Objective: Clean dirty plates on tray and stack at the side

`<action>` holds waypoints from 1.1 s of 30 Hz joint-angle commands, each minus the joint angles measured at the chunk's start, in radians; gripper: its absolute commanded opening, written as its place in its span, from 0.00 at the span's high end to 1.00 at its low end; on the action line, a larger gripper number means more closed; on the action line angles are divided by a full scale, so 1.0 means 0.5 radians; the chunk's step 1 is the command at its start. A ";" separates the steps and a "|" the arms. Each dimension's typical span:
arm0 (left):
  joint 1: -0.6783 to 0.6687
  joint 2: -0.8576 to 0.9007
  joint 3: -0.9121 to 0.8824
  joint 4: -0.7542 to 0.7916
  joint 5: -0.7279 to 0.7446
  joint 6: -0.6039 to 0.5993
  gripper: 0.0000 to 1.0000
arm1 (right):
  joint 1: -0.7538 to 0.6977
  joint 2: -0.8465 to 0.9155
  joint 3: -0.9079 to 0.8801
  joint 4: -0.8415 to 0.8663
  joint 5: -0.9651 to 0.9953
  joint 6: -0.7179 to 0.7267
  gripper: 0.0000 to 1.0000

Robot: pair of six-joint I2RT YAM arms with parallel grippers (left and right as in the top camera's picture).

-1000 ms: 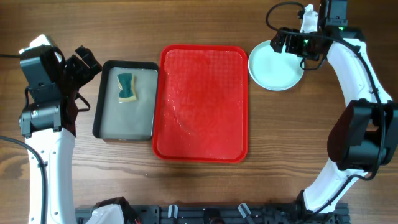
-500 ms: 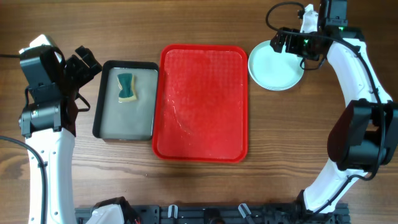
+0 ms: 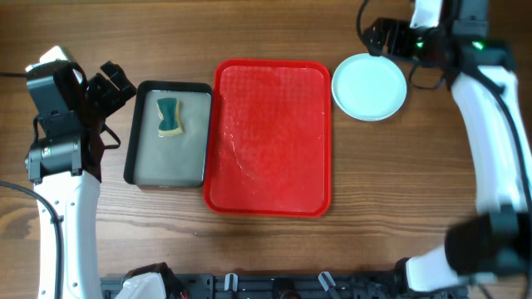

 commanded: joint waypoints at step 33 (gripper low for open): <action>0.011 0.000 0.008 0.005 0.002 -0.019 0.00 | 0.355 -2.614 -2.011 1.627 0.232 -0.461 0.00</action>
